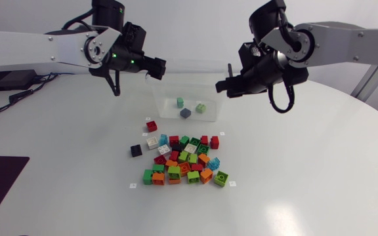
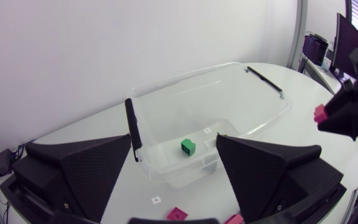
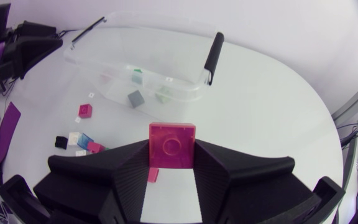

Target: Place the duplo bricks in the container

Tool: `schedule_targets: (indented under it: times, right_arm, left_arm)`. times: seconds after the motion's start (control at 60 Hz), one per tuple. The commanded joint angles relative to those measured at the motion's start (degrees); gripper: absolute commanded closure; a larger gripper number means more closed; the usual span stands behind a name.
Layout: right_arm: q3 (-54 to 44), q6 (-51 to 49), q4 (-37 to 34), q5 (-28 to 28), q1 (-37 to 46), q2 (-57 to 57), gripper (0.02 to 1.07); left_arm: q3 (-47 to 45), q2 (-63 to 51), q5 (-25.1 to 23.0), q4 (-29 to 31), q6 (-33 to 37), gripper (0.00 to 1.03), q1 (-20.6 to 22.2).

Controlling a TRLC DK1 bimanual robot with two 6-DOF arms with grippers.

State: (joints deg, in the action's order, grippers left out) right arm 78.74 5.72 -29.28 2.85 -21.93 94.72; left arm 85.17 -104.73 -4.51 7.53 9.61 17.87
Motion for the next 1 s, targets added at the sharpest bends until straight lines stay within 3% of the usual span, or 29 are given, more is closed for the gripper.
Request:
schedule_targets:
  times: [0.0,0.15,0.383,0.683,0.983]
  right_arm:
    - [3.5,-0.5,-0.3,-0.1,0.4,1.1,0.71]
    - [8.0,0.2,0.2,-0.2,0.2,3.8,0.71]
    - [13.9,0.5,1.8,-0.1,-0.4,9.3,0.71]
    - [22.9,0.7,1.2,0.6,-0.7,17.3,0.71]
    - [32.6,0.7,-0.8,1.4,-1.4,24.2,0.68]
  left_arm:
    - [-3.6,2.8,-2.3,0.6,2.9,0.06,-2.3]
    - [-8.6,4.9,-9.4,2.1,7.9,0.06,-7.5]
    - [-12.4,2.9,-17.9,2.1,16.1,0.06,-10.8]
    - [-10.5,-6.4,-19.7,2.0,23.7,0.05,-11.4]
    - [-9.1,-11.6,-22.0,2.1,26.5,0.06,-11.9]
